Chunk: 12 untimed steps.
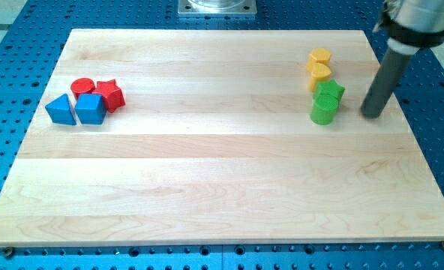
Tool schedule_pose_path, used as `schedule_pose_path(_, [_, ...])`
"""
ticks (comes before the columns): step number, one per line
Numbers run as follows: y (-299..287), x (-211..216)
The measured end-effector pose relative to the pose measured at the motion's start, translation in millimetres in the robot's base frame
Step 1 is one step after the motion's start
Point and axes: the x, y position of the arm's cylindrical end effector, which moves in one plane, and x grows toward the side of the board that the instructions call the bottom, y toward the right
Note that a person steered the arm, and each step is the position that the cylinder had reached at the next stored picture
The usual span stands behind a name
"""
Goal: Move the green blocks close to the red star
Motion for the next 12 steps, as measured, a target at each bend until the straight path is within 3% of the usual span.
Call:
schedule_pose_path(1, [-22, -21])
schedule_pose_path(3, [-130, 22])
schedule_pose_path(5, [-129, -6])
schedule_pose_path(8, [-327, -11])
schedule_pose_path(9, [-356, -11])
schedule_pose_path(10, [-309, 1])
schedule_pose_path(12, [-54, 15])
